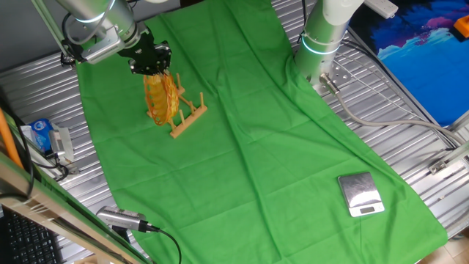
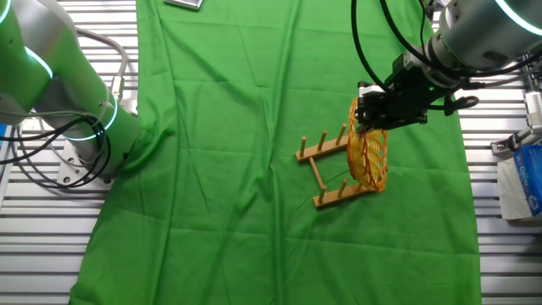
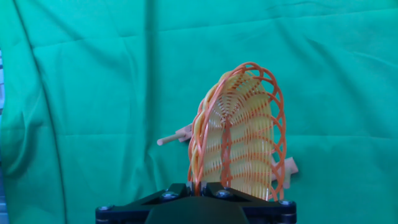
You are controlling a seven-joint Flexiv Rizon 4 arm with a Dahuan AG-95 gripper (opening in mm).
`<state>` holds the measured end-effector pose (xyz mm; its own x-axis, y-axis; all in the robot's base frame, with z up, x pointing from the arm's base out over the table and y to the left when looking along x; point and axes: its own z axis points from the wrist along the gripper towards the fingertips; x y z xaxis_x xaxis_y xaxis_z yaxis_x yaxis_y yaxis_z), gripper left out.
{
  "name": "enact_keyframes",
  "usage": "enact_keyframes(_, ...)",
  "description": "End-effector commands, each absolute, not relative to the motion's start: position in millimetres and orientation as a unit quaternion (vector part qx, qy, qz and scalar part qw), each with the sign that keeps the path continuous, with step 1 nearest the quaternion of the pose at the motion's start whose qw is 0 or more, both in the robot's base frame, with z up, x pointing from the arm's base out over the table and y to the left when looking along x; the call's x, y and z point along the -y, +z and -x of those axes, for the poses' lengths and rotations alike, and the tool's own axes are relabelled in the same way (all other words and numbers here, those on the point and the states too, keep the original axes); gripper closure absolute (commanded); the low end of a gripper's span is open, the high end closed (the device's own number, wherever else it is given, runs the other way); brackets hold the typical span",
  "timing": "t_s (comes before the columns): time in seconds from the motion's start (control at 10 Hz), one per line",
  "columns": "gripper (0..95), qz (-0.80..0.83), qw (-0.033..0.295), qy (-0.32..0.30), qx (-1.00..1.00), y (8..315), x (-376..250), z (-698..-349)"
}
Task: Take the dish off the dish rack
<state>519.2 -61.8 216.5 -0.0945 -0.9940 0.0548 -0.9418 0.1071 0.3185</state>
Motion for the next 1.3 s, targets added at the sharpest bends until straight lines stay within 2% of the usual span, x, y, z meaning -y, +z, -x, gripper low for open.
enact_keyframes(0.1,95.0,-0.660,0.129,-0.101,0.733,217,62,-519)
enact_keyframes(0.3,95.0,-0.660,0.129,-0.101,0.733,217,62,-519)
enact_keyframes(0.4,95.0,-0.645,0.141,-0.102,0.744,229,52,-522)
enact_keyframes(1.3,95.0,-0.633,0.140,-0.101,0.754,230,41,-522)
